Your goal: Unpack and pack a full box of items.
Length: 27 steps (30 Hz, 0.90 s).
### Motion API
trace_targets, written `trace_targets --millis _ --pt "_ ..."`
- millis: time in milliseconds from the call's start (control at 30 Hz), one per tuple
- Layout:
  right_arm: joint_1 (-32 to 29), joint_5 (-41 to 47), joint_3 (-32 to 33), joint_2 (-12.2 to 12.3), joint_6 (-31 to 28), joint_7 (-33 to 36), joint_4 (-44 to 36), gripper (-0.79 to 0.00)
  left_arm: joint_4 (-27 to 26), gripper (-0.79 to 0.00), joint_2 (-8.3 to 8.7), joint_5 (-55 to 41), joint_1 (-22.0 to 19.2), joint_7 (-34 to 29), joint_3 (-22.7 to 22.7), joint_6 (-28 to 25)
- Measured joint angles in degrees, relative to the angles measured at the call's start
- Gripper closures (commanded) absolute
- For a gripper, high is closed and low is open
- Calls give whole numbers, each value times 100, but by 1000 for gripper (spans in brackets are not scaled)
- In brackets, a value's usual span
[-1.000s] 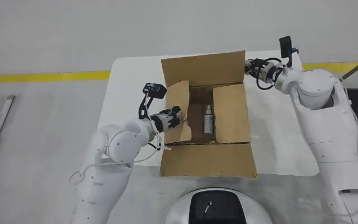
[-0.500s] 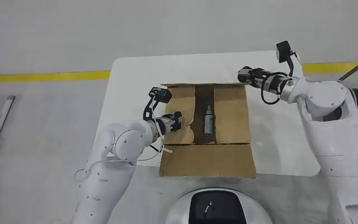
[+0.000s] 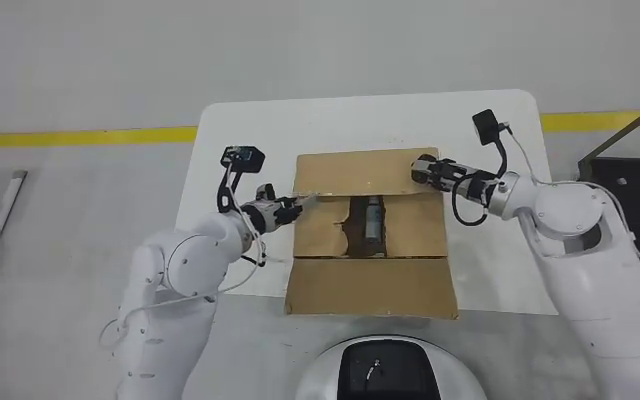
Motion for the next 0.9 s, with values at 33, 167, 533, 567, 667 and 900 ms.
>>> trace_targets --millis 33,167,533,567,667,900 --pt "-41 100 -37 -7 -84 -23 14 0 -99 -785 18 -31 84 0 -126 -43" --pt "-171 506 -240 -38 -436 -183 232 0 -192 -785 37 -49 180 2 -254 -134" --pt "-200 787 -461 -44 -660 -434 336 0 -196 -785 41 11 200 55 -226 -207" --pt "-196 790 -470 -40 -653 -439 325 0 -222 -785 56 123 212 81 -186 -411" --pt "-174 798 -487 -29 -628 -431 297 0 -332 -785 145 927 171 -287 -57 -1312" --pt "-147 836 -555 -8 -596 -425 300 0 -598 -785 322 1491 524 -587 -491 -2841"
